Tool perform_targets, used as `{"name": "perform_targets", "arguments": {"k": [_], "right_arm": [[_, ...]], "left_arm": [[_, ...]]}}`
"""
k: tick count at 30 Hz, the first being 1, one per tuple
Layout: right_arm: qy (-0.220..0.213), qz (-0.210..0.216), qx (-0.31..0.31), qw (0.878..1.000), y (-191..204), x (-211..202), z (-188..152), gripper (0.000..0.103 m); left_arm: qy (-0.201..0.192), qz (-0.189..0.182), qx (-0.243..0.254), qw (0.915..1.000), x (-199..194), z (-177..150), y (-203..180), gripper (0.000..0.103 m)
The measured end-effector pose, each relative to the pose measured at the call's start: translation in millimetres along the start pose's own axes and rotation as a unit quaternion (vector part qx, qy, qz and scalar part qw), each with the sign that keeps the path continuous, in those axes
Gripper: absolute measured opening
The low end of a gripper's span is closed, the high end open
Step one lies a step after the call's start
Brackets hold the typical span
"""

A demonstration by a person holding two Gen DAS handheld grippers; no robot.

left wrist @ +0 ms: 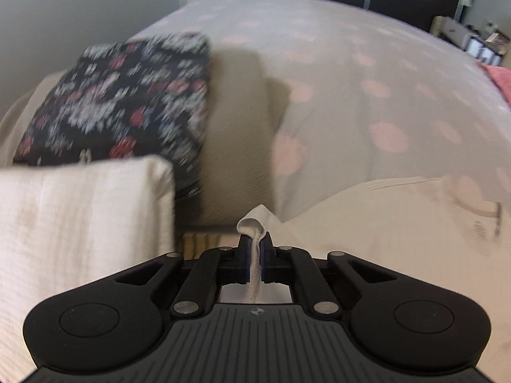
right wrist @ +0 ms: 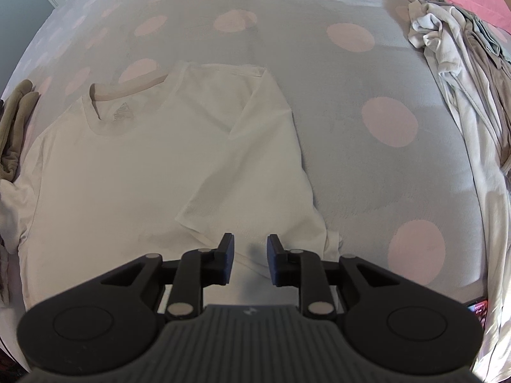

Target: Fold clothes

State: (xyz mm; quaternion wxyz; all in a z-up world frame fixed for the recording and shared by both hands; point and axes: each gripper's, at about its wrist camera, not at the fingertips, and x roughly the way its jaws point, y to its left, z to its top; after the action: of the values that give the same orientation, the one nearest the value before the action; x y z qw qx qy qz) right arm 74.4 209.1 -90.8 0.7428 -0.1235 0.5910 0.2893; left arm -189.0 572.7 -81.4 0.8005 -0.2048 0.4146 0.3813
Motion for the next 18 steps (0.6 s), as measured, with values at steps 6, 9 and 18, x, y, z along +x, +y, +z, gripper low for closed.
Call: {"name": "perform_targets", "arguments": {"k": [6, 9, 18], "right_arm": [[0.012, -0.002, -0.014, 1.0, 12, 5, 3, 0.025], [0.011, 0.0, -0.022, 1.0, 18, 4, 5, 0.025], [0.018, 0.0, -0.044, 0.999, 46, 11, 9, 0.025]], "left_arm": [[-0.05, -0.08, 0.123, 0.9879, -44, -5, -44, 0.003], [-0.057, -0.108, 0.199, 0.9724, -56, -23, -69, 0.003], [-0.035, -0.135, 0.327, 0.9346, -43, -98, -114, 0.005]]}}
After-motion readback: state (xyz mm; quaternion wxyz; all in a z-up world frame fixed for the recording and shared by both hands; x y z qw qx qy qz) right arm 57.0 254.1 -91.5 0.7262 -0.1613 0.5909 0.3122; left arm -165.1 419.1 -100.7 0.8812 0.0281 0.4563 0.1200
